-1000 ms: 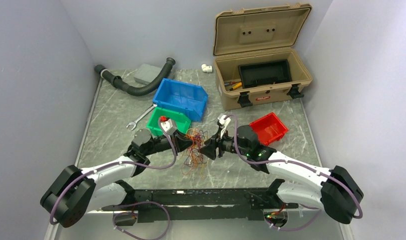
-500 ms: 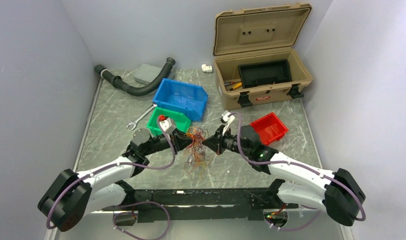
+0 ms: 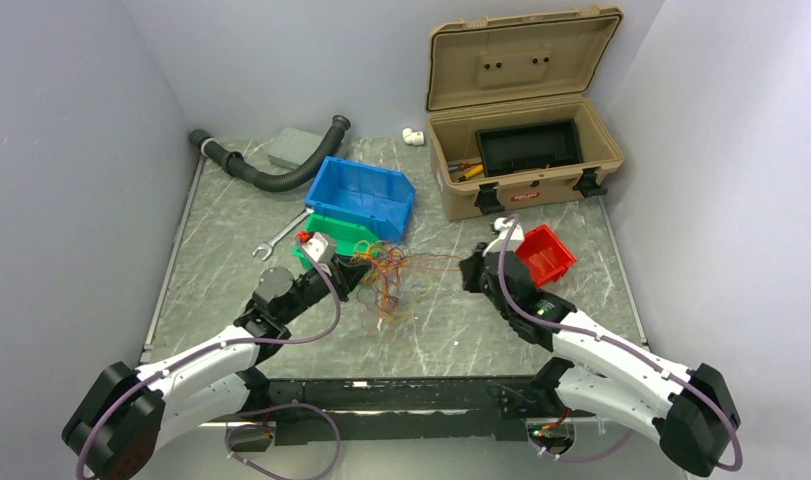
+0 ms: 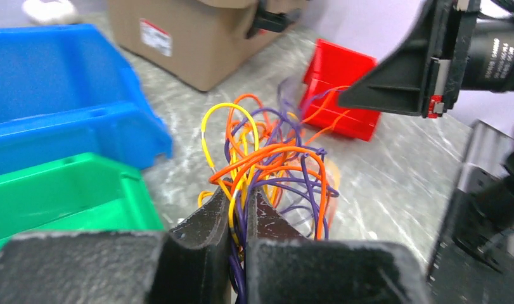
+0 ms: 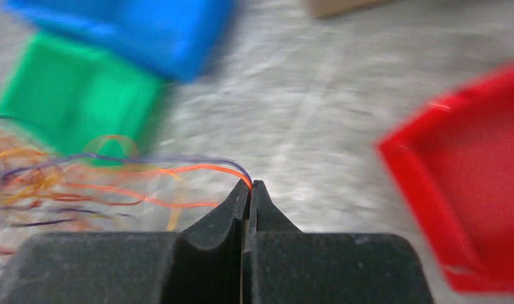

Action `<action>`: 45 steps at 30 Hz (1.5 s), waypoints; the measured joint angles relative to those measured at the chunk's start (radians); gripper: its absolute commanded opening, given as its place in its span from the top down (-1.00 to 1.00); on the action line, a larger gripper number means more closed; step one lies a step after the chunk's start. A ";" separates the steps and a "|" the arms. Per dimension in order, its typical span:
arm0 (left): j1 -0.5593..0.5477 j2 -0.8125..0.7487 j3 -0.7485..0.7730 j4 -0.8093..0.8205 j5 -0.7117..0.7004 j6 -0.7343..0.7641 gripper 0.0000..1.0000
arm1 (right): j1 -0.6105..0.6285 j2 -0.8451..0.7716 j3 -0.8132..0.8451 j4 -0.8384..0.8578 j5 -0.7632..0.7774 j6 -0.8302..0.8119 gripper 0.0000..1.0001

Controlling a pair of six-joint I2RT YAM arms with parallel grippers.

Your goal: Untangle the cables

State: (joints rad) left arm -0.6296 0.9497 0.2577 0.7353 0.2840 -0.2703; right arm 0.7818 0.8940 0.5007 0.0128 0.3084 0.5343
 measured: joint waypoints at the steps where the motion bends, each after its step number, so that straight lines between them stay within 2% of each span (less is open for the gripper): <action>1: 0.002 -0.010 -0.002 -0.009 -0.042 0.000 0.71 | -0.028 -0.001 0.000 -0.053 0.061 0.027 1.00; 3: 0.005 -0.022 -0.003 -0.023 -0.105 0.006 1.00 | -0.086 -0.015 0.000 -0.152 0.164 0.066 1.00; 8: 0.013 -0.012 -0.003 -0.045 -0.149 0.023 0.99 | -0.173 -0.106 -0.019 -0.223 0.251 0.081 1.00; 9: 0.013 -0.006 -0.003 -0.047 -0.149 0.023 0.95 | -0.174 -0.119 -0.019 -0.223 0.253 0.079 0.93; 12: 0.013 0.011 -0.003 -0.054 -0.127 0.024 0.76 | -0.175 -0.123 -0.019 -0.214 0.227 0.047 0.17; 13: 0.013 0.015 -0.003 -0.052 -0.111 0.026 0.73 | -0.178 -0.118 -0.019 -0.204 0.175 0.014 -0.14; 15: 0.014 0.027 -0.003 -0.035 -0.058 0.027 0.70 | -0.180 -0.106 -0.020 -0.164 0.016 -0.061 -0.53; 20: 0.014 0.093 0.000 0.049 0.103 0.022 0.69 | -0.172 -0.060 -0.022 0.015 -0.429 -0.180 -0.58; 23: 0.014 0.131 0.006 0.085 0.183 0.018 0.64 | -0.150 -0.004 -0.022 0.114 -0.598 -0.206 -0.58; 27: 0.014 0.151 0.009 0.126 0.258 0.011 0.56 | -0.094 0.080 -0.012 0.186 -0.700 -0.240 -0.44; 29: 0.014 0.155 0.011 0.138 0.278 0.010 0.52 | -0.073 0.119 0.002 0.197 -0.716 -0.250 -0.28; 30: 0.014 0.155 0.012 0.141 0.288 0.009 0.52 | -0.065 0.145 0.014 0.203 -0.729 -0.255 -0.07; 32: 0.014 0.155 0.013 0.146 0.300 0.003 0.54 | -0.060 0.187 0.034 0.216 -0.740 -0.265 0.66; 33: 0.014 0.155 0.014 0.146 0.305 0.002 0.55 | -0.060 0.204 0.042 0.224 -0.743 -0.270 0.96; 36: 0.014 0.155 0.021 0.138 0.306 -0.001 0.56 | -0.060 0.222 0.050 0.228 -0.725 -0.266 1.00; 40: 0.014 0.143 0.029 0.105 0.274 0.000 0.60 | -0.056 0.176 0.043 0.222 -0.614 -0.251 1.00; 42: 0.014 0.125 0.031 0.076 0.230 0.002 0.99 | -0.054 0.101 0.022 0.213 -0.513 -0.237 1.00; 45: 0.010 0.089 0.031 0.028 0.134 0.009 1.00 | -0.050 -0.030 -0.005 0.188 -0.341 -0.201 1.00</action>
State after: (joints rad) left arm -0.6201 1.0382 0.2890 0.7631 0.4183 -0.2611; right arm 0.7319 0.8639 0.4961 0.2012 -0.0322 0.3332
